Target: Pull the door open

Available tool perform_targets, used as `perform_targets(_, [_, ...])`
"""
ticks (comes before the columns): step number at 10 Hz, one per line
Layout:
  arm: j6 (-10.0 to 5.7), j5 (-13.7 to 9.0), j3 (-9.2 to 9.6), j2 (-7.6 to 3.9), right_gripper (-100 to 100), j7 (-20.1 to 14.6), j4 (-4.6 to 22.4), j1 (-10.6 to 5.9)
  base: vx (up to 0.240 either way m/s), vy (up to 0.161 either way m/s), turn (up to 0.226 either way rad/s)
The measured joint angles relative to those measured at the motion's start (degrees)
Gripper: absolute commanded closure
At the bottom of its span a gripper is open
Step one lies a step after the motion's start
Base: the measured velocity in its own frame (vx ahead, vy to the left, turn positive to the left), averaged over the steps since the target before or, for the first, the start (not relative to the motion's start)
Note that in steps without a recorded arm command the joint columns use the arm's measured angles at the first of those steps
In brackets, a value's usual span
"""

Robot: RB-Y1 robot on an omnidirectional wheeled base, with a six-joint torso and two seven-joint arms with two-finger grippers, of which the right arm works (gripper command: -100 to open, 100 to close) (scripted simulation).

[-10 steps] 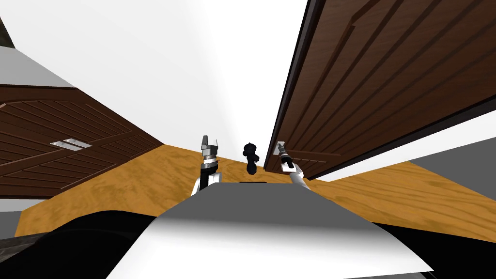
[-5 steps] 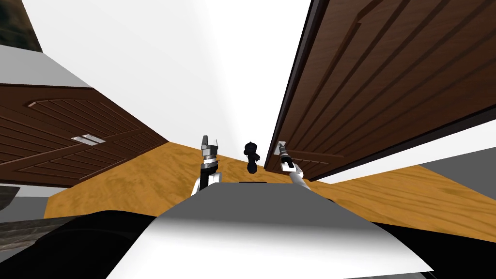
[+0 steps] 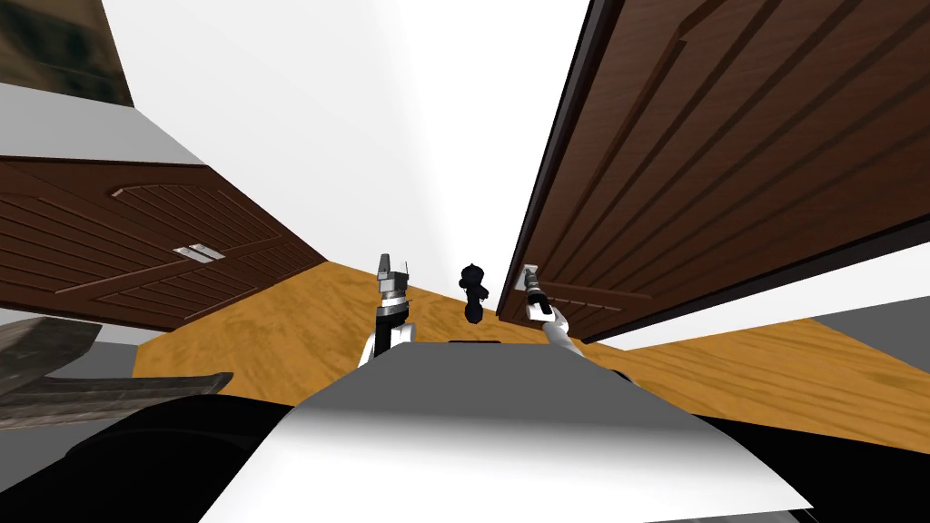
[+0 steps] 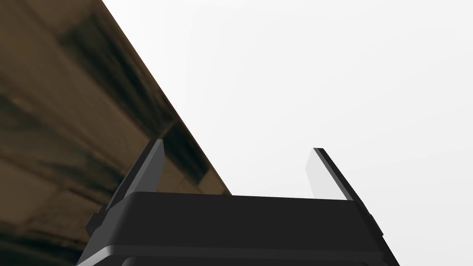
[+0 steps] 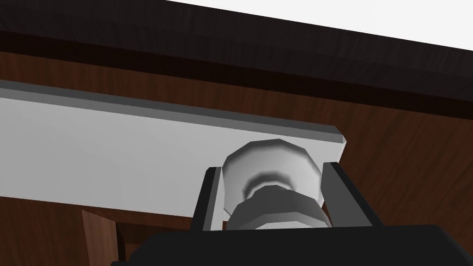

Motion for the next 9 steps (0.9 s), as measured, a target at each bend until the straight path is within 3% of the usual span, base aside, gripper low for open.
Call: perform_targets(9, [-0.94, -8.0, 0.5, -0.9, 100, -12.6, 2.6, -1.96, -0.052, -0.023, 0.083])
